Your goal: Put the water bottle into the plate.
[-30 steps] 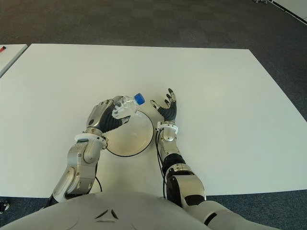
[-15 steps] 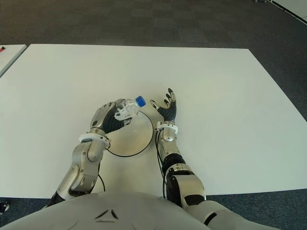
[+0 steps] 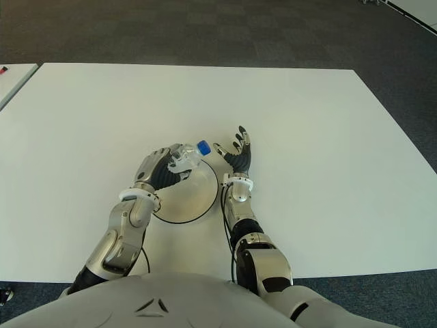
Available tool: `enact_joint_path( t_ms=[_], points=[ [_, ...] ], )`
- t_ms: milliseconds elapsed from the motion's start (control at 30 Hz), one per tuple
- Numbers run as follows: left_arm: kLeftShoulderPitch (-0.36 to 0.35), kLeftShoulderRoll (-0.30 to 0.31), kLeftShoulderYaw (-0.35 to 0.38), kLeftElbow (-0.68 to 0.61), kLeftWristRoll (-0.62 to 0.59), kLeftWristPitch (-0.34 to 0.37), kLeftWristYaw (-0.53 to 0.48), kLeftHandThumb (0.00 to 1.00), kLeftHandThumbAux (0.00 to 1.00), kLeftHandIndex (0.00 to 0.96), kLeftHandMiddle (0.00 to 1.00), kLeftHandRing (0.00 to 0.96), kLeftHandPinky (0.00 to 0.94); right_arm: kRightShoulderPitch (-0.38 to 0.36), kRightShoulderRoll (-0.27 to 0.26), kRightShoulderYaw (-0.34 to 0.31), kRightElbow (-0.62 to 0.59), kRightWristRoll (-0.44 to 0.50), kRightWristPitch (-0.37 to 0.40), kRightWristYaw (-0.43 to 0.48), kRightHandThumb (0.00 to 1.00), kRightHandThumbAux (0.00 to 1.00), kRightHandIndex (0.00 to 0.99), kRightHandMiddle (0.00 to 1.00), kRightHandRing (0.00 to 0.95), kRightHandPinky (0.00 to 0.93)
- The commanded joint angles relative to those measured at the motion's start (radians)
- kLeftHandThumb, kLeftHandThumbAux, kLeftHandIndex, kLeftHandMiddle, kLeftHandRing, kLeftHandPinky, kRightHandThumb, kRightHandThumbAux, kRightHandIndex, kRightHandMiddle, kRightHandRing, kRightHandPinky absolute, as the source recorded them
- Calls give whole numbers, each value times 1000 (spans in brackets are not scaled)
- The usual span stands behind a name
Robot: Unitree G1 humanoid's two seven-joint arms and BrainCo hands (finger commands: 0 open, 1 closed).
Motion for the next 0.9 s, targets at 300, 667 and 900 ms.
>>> enact_joint_path(
  t_ms=[300,667,900],
  points=[
    [-57,14,-2,110,-25,-31,32,859,663,410,535,781,124,19,10,-5,34,14,18,6,0,935,109,91,95,152],
    [-69,31,-6,148,-36,-61,39,859,664,408,534,776,95,18,13,-7,34,17,19,5,0,959,120,101,102,156],
    [-77,44,-10,165,-36,-73,25,858,665,405,529,777,123,19,15,-8,34,21,15,8,0,962,121,102,104,162]
  ],
)
